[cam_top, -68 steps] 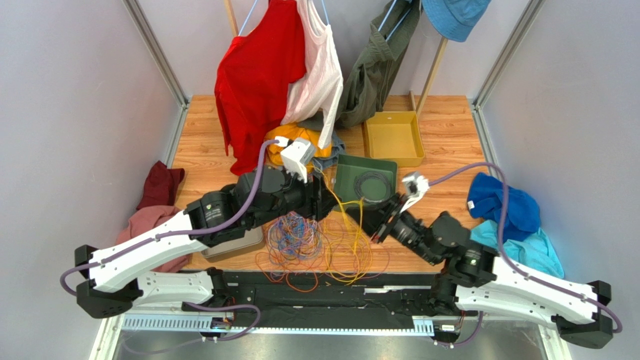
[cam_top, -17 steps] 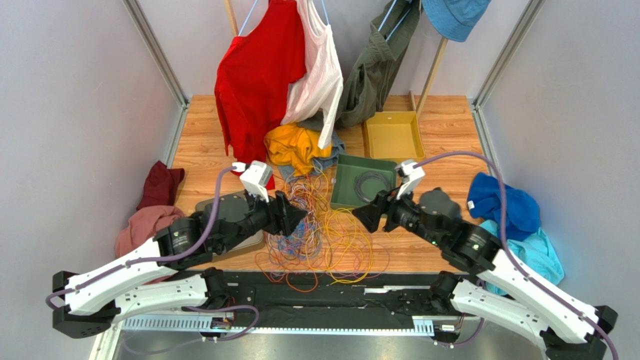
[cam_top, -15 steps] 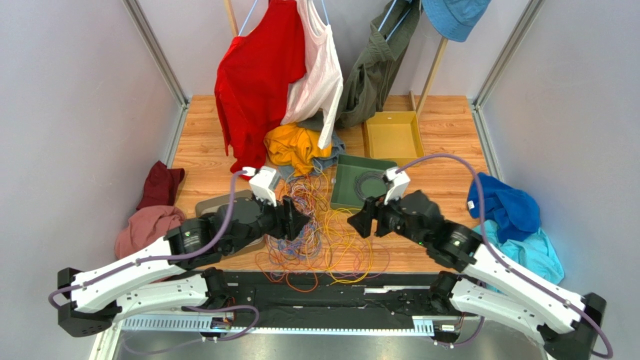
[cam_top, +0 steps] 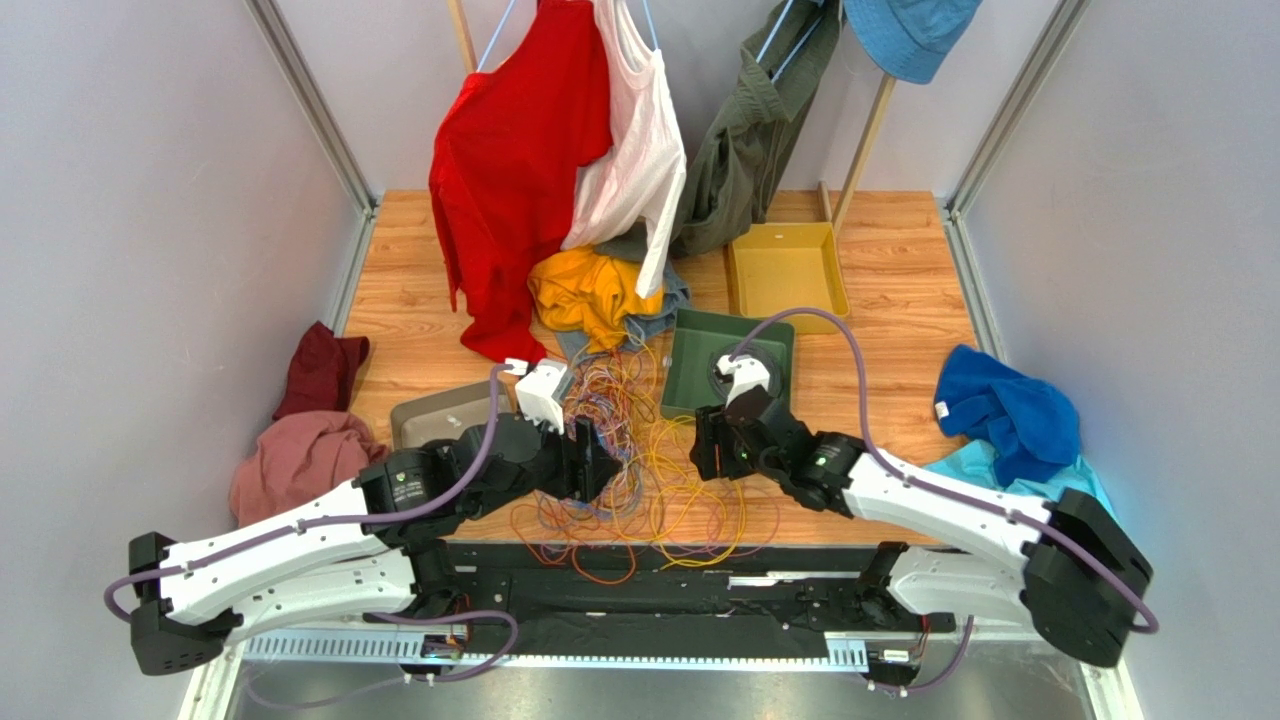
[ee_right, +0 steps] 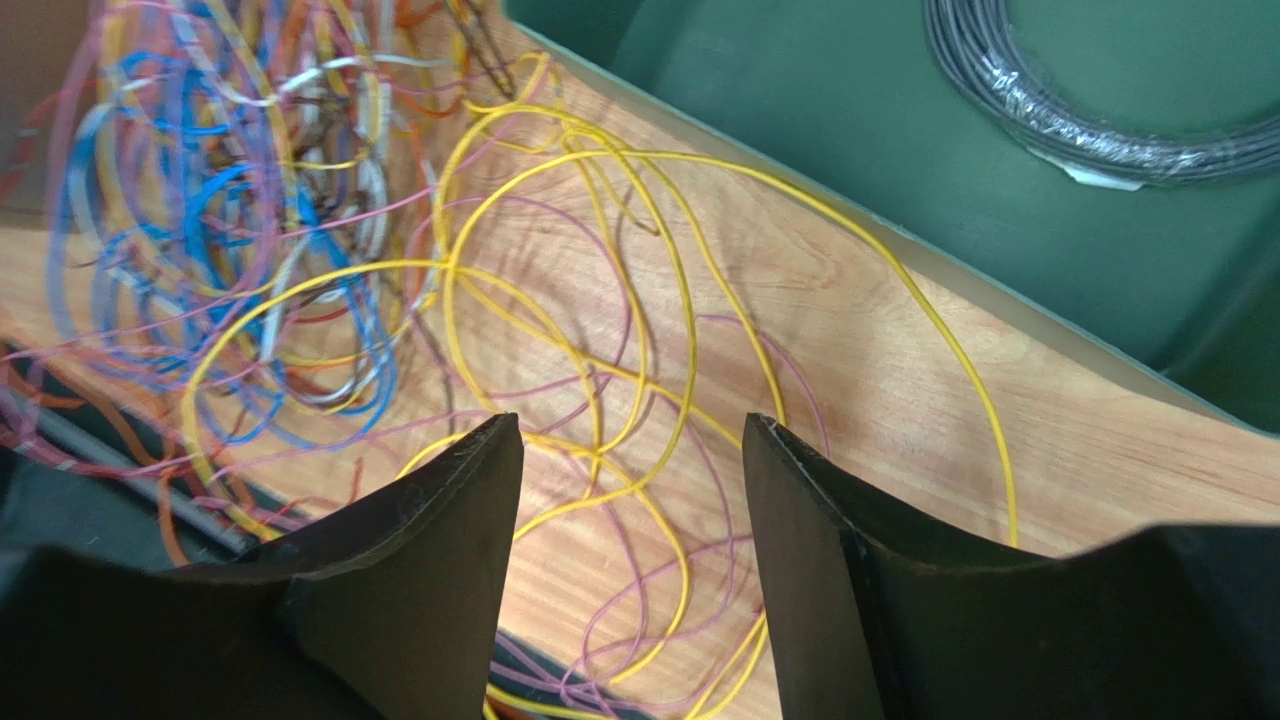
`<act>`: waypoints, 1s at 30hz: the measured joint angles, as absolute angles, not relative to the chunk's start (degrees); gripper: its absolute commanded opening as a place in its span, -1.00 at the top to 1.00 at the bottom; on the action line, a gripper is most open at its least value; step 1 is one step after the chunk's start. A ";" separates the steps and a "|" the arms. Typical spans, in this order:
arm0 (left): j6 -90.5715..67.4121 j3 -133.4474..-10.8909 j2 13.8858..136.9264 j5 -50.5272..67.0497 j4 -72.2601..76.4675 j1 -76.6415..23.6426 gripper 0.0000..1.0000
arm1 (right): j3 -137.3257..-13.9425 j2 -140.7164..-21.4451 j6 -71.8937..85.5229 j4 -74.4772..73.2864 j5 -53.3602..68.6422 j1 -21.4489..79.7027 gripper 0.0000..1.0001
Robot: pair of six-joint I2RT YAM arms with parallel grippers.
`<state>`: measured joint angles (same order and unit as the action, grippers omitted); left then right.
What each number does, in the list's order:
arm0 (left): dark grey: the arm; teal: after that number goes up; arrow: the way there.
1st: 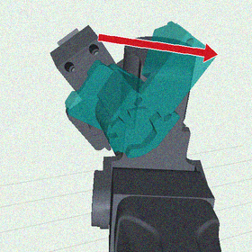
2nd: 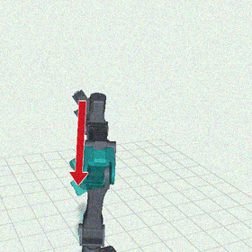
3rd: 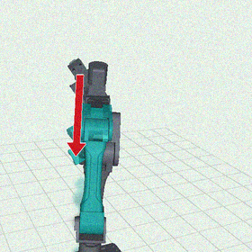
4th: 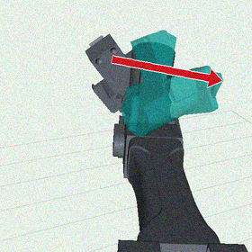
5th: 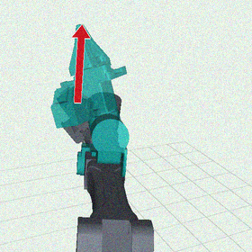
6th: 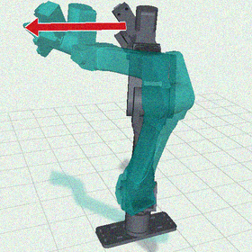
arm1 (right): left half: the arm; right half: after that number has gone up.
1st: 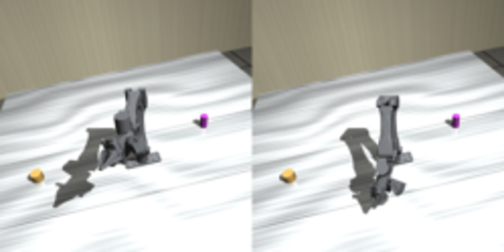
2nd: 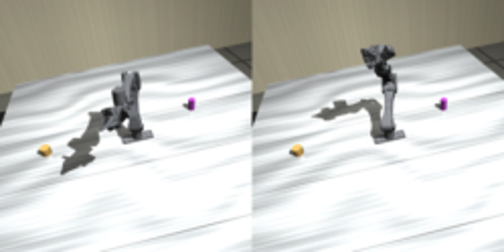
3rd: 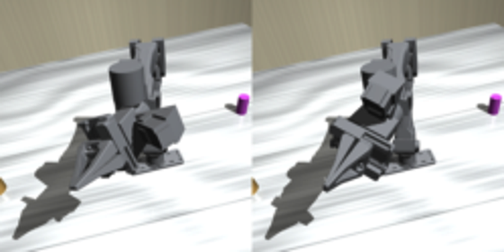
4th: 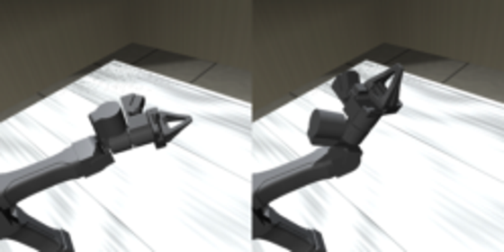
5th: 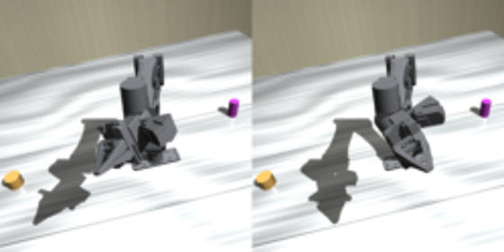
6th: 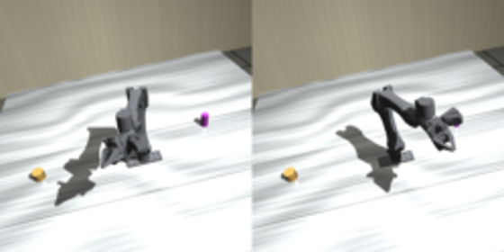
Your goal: Untangle the cables
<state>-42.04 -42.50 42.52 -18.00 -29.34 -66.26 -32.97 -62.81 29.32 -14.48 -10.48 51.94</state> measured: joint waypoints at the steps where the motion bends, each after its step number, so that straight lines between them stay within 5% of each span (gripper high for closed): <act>1: -42.22 -41.89 42.39 -17.85 -29.32 -66.26 -0.38 | -33.04 -64.18 29.30 -13.85 -10.74 51.94 -0.02; 10: -43.62 -38.17 40.27 -16.67 -28.95 -66.26 -0.36 | -34.72 -72.27 29.80 -11.38 -13.65 52.23 1.00; 15: -44.56 -36.29 37.23 -16.86 -28.67 -66.26 -0.35 | -37.63 -58.24 29.63 -15.62 -17.58 54.37 1.00; 20: -45.32 -34.74 34.28 -17.58 -28.62 -66.26 -0.34 | -56.62 -47.51 24.53 -22.35 -23.31 55.46 1.00; 30: -46.48 -34.46 32.80 -18.52 -28.42 -66.26 -0.33 | -94.48 -56.12 7.70 -26.61 -38.85 50.94 1.00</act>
<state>-46.48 -34.46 32.80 -18.52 -28.42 -66.26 -94.48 -56.12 7.70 -26.61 -38.85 50.94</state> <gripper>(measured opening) 0.665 0.011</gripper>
